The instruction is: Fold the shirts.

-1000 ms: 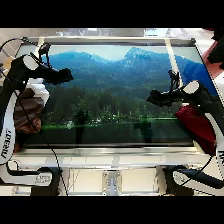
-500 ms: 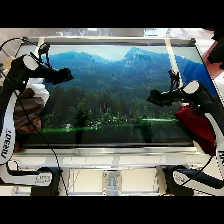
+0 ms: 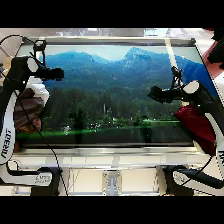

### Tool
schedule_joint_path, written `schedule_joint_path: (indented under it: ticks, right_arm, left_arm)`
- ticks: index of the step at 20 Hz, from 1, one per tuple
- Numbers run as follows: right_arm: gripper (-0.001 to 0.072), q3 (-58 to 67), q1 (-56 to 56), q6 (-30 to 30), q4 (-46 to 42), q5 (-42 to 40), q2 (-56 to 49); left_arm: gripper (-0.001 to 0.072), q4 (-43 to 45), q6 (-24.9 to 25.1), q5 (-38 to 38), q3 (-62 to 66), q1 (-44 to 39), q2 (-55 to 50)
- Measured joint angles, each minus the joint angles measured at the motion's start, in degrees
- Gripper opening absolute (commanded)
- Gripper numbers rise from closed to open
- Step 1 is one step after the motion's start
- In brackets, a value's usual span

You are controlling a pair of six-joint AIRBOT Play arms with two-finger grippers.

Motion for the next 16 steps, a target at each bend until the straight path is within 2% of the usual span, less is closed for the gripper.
schedule_joint_path:
  ticks: [5,9,11,12,14,16]
  right_arm:
    - [0.0271,0.0,0.0,0.0,-0.5,-0.6,0.0]
    - [0.0272,0.0,0.0,0.0,-1.1,-1.1,0.0]
    - [0.0273,0.0,0.0,0.0,-1.4,-2.0,0.0]
    - [0.0273,0.0,0.0,-0.1,-1.5,-2.4,0.0]
    - [0.0273,0.0,0.0,-0.1,-1.7,-3.2,0.0]
    - [0.0273,0.0,0.0,-0.1,-1.7,-3.5,0.0]
  left_arm:
    - [0.0490,18.6,-4.4,-2.7,0.0,5.4,0.0]
    - [0.0492,25.2,-6.9,-8.5,0.0,15.6,0.0]
    - [0.0495,26.1,-9.9,-10.8,0.0,22.0,0.0]
    - [0.0536,25.8,-11.6,-11.6,0.0,25.4,0.0]
    - [0.0673,22.9,-14.1,-12.2,0.0,32.0,-0.1]
    - [0.0672,17.8,-15.5,-11.4,0.0,38.4,-0.5]
